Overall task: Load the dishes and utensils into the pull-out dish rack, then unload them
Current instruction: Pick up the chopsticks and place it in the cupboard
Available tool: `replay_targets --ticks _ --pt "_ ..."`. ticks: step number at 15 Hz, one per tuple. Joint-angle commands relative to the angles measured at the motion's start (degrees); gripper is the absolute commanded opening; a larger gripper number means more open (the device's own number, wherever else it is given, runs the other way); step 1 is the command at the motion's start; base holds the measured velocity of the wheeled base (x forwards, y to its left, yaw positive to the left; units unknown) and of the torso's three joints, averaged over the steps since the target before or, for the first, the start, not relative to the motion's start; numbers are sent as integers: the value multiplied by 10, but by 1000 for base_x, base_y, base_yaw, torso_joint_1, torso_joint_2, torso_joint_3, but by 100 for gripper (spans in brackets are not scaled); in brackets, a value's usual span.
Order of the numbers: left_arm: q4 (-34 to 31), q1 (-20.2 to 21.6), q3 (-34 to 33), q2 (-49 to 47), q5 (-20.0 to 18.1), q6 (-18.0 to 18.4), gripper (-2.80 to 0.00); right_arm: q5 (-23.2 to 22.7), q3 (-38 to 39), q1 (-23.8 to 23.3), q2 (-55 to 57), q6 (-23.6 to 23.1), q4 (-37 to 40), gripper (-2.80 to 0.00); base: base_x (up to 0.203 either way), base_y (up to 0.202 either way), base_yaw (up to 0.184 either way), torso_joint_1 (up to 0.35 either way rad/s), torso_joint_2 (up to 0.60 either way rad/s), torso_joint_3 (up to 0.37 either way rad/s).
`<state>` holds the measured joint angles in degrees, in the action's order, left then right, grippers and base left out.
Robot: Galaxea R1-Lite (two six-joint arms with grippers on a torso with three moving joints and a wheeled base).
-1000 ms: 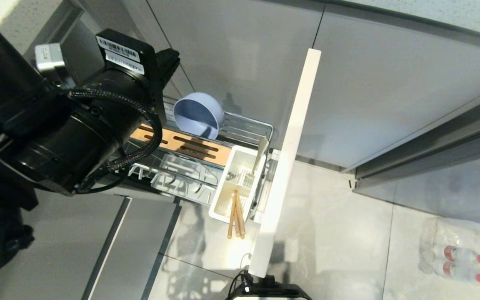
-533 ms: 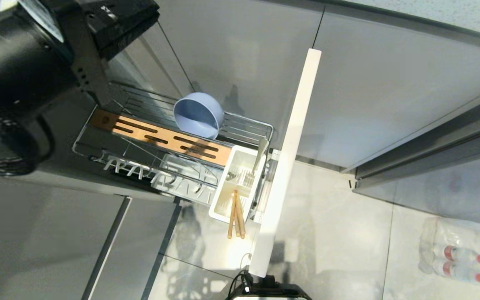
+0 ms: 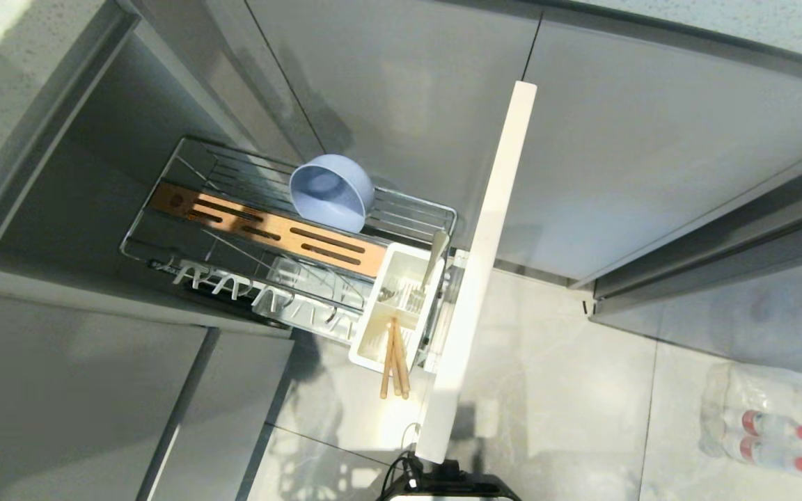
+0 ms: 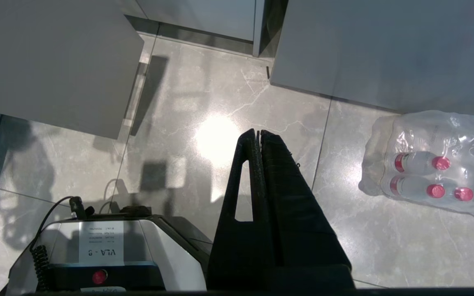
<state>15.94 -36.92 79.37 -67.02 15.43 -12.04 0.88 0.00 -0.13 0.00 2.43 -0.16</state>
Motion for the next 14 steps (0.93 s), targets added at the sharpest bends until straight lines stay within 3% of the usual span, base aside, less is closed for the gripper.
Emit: replay_targets --ticks 1,5,8,12,14 --pt "-35 51 54 2 7 5 -280 0 0 0 1 0 0 -280 0 0 0 0 0 0" --pt "-222 213 190 8 12 11 -280 0 0 0 1 0 0 -280 0 0 0 0 0 0" --pt "-361 345 253 35 14 9 -280 0 0 0 1 0 0 -280 0 0 0 0 0 0" --pt "-467 451 276 78 23 -27 -280 0 0 0 1 0 0 -280 0 0 0 0 0 0" --pt "-511 500 280 81 23 -61 -280 0 0 0 1 0 0 -280 0 0 0 0 0 0"
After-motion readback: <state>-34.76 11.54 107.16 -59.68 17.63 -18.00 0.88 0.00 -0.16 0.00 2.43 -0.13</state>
